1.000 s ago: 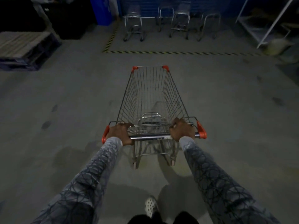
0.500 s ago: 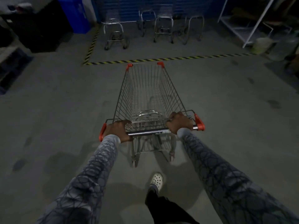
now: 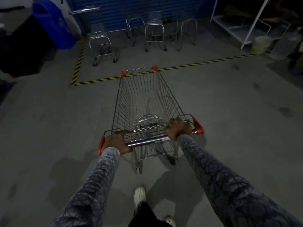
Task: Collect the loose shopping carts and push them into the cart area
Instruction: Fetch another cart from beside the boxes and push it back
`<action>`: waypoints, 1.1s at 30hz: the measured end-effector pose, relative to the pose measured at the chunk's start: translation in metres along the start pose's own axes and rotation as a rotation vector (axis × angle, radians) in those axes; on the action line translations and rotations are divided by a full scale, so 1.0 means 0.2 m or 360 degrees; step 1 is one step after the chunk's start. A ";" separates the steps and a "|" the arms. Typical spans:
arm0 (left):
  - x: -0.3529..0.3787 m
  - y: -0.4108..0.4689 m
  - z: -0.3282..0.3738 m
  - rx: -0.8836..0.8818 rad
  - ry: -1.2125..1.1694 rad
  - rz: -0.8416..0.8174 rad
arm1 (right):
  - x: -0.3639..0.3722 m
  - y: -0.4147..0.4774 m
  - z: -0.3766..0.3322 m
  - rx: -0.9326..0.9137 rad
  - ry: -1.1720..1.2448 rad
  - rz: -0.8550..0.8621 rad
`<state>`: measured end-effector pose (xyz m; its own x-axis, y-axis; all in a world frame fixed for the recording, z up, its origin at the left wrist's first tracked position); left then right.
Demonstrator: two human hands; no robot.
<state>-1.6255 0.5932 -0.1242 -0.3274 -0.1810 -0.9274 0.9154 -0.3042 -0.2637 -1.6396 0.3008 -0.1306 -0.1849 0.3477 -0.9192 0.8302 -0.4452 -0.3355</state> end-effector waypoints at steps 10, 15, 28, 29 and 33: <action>-0.37 1.35 -0.07 0.0205 0.0047 0.0051 | -0.35 1.07 -0.41 0.0070 0.0087 0.0105; -0.52 2.05 -0.03 0.0326 0.0059 -0.0003 | -0.52 1.61 -0.52 0.0225 0.0169 0.0126; -0.92 3.77 0.45 0.0748 0.0236 -0.0197 | -0.97 2.98 -0.58 0.0582 0.0251 0.0227; -0.93 3.93 0.51 0.0765 0.0213 -0.0187 | -1.03 3.11 -0.56 0.0596 0.0225 0.0233; -1.05 4.44 0.84 0.0886 0.0182 -0.0237 | -1.26 3.66 -0.44 0.0663 0.0185 0.0237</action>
<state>-0.7834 0.2043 -0.1189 -0.3875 -0.0060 -0.9219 0.5903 -0.7697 -0.2431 -0.9388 -0.0394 -0.1266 0.0004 0.3342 -0.9425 0.5565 -0.7832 -0.2775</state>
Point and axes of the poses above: each hand's wrist, its own y-axis towards the middle knuckle, its own x-axis out of the palm, z = x × y, the point moved 7 cm from there along y, towards the middle knuckle, and after that the axes turned 12 degrees about x, right-handed, at the moved point
